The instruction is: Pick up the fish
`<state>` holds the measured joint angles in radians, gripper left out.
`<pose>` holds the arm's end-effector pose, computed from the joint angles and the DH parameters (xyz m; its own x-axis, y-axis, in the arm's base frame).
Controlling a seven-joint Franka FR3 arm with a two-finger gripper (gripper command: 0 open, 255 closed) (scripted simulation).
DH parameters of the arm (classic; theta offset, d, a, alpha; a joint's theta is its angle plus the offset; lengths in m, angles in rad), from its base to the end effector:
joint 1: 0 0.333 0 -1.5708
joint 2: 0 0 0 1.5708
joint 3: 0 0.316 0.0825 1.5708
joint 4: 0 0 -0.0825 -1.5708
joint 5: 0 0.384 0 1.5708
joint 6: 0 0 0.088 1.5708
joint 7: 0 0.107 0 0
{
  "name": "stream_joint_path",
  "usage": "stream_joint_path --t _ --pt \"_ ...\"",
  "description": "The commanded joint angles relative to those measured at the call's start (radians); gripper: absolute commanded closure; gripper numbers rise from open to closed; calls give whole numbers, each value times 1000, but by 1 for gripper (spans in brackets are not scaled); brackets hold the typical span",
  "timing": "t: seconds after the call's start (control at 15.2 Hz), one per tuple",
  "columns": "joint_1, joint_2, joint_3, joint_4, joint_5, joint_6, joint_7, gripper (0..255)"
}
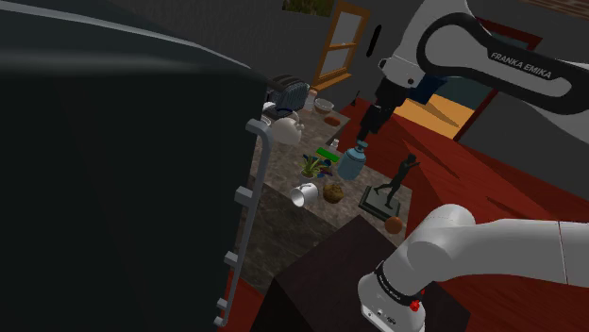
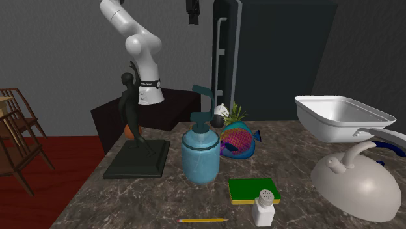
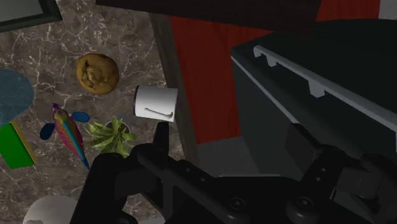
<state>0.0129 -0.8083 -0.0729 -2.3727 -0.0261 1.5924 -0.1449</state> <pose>0.3024 -0.0277 0.5905 0.9939 0.1063 0.0302 0.1070 -0.9940 -0.0225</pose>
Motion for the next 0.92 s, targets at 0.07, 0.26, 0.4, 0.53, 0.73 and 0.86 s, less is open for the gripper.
stream_joint_path --t 0.07,0.26,0.4,0.53,0.73,0.86 --pt "-5 18 -19 -8 -5 27 -14 0" --pt "-19 81 -76 -24 -18 108 -58 0" --pt "-27 129 -115 -28 -22 162 -88 0" --pt "-33 182 -153 -27 -23 214 -119 0" --pt "-37 271 -211 -16 -15 290 -169 0" --pt "-37 335 -250 -2 -2 337 -205 0"
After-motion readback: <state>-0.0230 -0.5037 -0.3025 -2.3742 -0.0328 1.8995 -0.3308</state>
